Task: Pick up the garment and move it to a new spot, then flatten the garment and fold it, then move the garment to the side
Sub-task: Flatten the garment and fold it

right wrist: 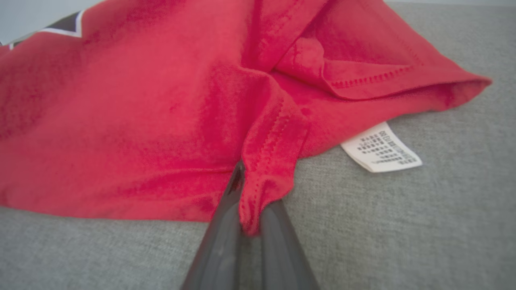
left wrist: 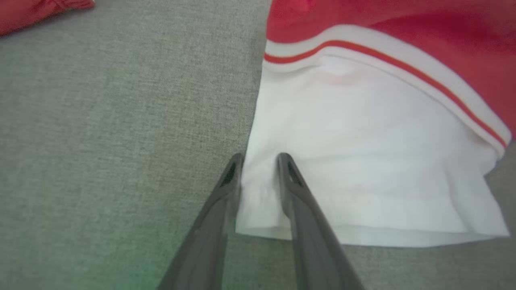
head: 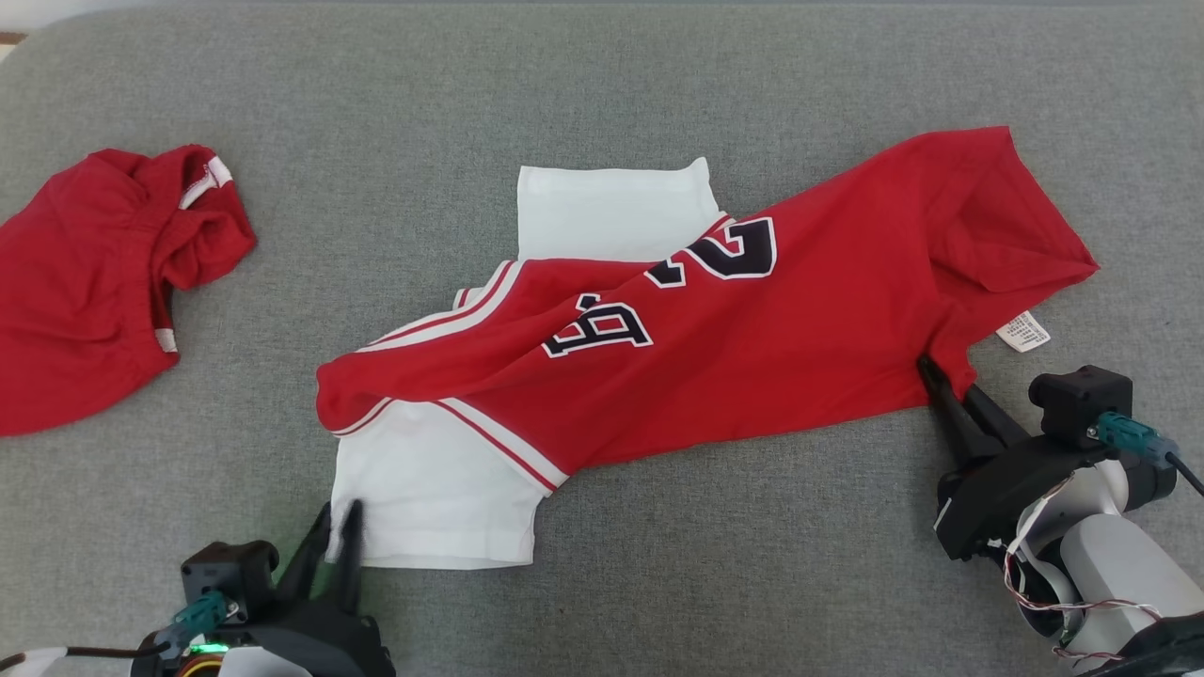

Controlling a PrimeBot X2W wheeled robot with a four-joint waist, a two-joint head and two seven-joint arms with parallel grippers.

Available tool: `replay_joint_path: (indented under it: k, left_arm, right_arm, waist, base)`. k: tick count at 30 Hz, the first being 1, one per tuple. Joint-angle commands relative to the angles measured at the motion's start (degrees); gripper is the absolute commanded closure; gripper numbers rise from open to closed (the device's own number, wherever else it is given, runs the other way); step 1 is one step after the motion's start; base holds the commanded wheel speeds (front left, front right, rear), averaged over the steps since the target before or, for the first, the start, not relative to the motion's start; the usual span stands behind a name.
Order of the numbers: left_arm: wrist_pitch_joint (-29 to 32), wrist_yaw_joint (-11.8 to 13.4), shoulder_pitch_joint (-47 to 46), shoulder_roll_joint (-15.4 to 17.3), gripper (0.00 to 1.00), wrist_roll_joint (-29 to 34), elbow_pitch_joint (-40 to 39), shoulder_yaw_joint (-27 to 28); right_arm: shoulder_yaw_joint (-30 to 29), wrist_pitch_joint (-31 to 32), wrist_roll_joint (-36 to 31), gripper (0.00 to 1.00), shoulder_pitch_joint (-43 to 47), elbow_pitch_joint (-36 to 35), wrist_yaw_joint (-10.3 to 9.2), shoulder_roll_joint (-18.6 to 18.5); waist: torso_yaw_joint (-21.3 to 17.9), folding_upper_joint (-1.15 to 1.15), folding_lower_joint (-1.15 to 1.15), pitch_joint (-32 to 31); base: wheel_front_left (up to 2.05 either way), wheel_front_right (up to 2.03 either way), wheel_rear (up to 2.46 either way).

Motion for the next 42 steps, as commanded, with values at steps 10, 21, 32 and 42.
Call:
replay_joint_path:
  k: [10, 21, 32, 42]
  left_arm:
    - [-3.78, 1.14, 1.76, 1.5, 1.0, 0.72, -8.23, 1.71]
    - [-2.31, 2.44, -1.57, 4.46, 1.0, 2.82, -23.33, 3.54]
    - [-2.54, -0.06, -20.84, 5.72, 1.0, 2.64, -25.94, 5.04]
    - [-0.93, -1.4, -35.6, 6.04, 1.0, 3.81, -24.92, 4.43]
  right_arm:
    - [-5.98, -4.38, 0.36, 1.0, 5.21, -5.33, -0.03, 0.63]
    - [-15.64, -0.35, -3.18, 1.0, 6.99, -22.42, -0.03, 2.4]
    - [-18.48, 5.7, -2.61, 1.0, -6.32, -29.29, -0.03, 2.15]
    - [-19.26, 9.25, -0.25, 1.0, -14.36, -30.73, -0.03, 1.83]
  waist:
    - [-0.24, 0.0, 0.01, -2.57]
    - [-2.69, 0.0, 0.01, -6.62]
    - [-4.8, 0.0, 0.01, -12.29]
    - [-6.31, 0.0, 0.01, -15.73]
  base:
    - [0.0, 0.0, 0.0]
    - [0.0, 0.0, 0.0]
    - [0.0, 0.0, 0.0]
    - [0.0, 0.0, 0.0]
